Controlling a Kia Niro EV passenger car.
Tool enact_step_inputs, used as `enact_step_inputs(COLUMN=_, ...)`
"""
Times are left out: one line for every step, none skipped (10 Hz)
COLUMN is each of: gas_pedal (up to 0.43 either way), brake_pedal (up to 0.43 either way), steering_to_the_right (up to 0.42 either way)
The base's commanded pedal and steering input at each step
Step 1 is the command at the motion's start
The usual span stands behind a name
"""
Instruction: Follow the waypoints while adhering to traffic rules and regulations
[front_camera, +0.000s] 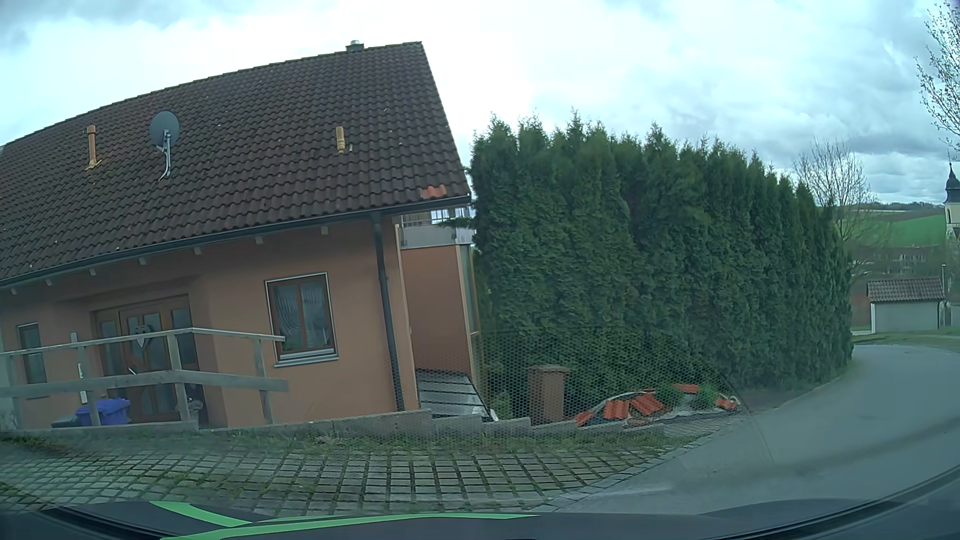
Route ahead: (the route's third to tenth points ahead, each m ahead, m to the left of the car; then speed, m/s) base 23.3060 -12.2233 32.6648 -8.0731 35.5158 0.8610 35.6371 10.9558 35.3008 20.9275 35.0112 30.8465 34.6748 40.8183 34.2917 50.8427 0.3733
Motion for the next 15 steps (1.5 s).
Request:
enact_step_inputs(gas_pedal=0.0, brake_pedal=0.159, steering_to_the_right=-0.675)
enact_step_inputs(gas_pedal=0.0, brake_pedal=0.195, steering_to_the_right=-0.671)
enact_step_inputs(gas_pedal=0.0, brake_pedal=0.213, steering_to_the_right=-0.666)
enact_step_inputs(gas_pedal=0.0, brake_pedal=0.25, steering_to_the_right=-0.661)
enact_step_inputs(gas_pedal=0.0, brake_pedal=0.299, steering_to_the_right=-0.66)
enact_step_inputs(gas_pedal=0.0, brake_pedal=0.317, steering_to_the_right=-0.658)
enact_step_inputs(gas_pedal=0.0, brake_pedal=0.317, steering_to_the_right=-0.658)
enact_step_inputs(gas_pedal=0.0, brake_pedal=0.311, steering_to_the_right=-0.658)
enact_step_inputs(gas_pedal=0.0, brake_pedal=0.317, steering_to_the_right=-0.657)
enact_step_inputs(gas_pedal=0.0, brake_pedal=0.317, steering_to_the_right=-0.608)
enact_step_inputs(gas_pedal=0.0, brake_pedal=0.311, steering_to_the_right=-0.45)
enact_step_inputs(gas_pedal=0.0, brake_pedal=0.305, steering_to_the_right=-0.313)
enact_step_inputs(gas_pedal=0.0, brake_pedal=0.305, steering_to_the_right=-0.228)
enact_step_inputs(gas_pedal=0.0, brake_pedal=0.274, steering_to_the_right=-0.205)
enact_step_inputs(gas_pedal=0.0, brake_pedal=0.232, steering_to_the_right=-0.188)
